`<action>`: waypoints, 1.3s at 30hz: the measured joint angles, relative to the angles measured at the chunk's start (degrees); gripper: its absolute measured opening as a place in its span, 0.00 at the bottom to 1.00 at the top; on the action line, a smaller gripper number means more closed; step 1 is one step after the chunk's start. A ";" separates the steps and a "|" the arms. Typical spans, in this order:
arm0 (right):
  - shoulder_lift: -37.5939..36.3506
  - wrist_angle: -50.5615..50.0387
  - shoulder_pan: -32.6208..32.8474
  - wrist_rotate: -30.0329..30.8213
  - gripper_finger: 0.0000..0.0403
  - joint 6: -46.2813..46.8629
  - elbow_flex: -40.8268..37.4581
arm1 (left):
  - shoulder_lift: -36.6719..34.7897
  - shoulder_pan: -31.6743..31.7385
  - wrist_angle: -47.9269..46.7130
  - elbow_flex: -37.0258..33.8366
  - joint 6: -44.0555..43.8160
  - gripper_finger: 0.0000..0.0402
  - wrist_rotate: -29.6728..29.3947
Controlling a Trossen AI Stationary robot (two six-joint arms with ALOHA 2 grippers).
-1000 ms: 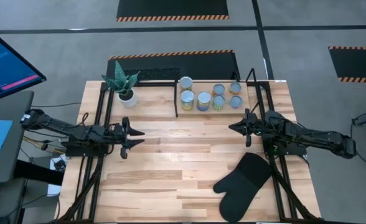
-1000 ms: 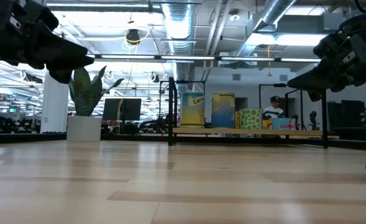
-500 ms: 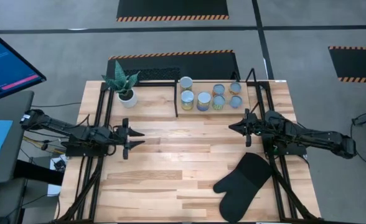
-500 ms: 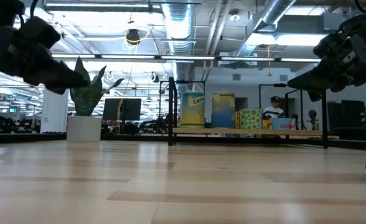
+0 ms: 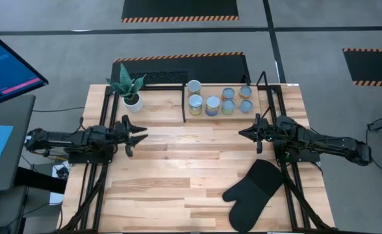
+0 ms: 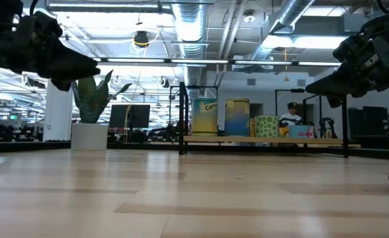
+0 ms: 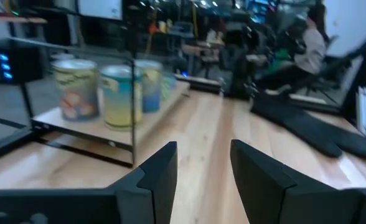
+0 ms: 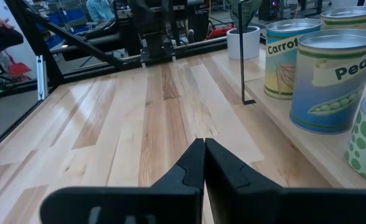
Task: Pick and place cans onto a shelf
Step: Return to Home Position
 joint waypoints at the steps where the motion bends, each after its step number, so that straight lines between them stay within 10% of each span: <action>1: 0.00 0.00 0.00 0.00 0.09 0.00 0.00 | -0.75 0.70 -0.04 0.00 0.00 0.35 -0.01; 39: -9.01 0.31 0.73 0.07 0.09 0.00 -0.04 | -7.62 3.78 -0.31 0.00 0.01 0.35 3.89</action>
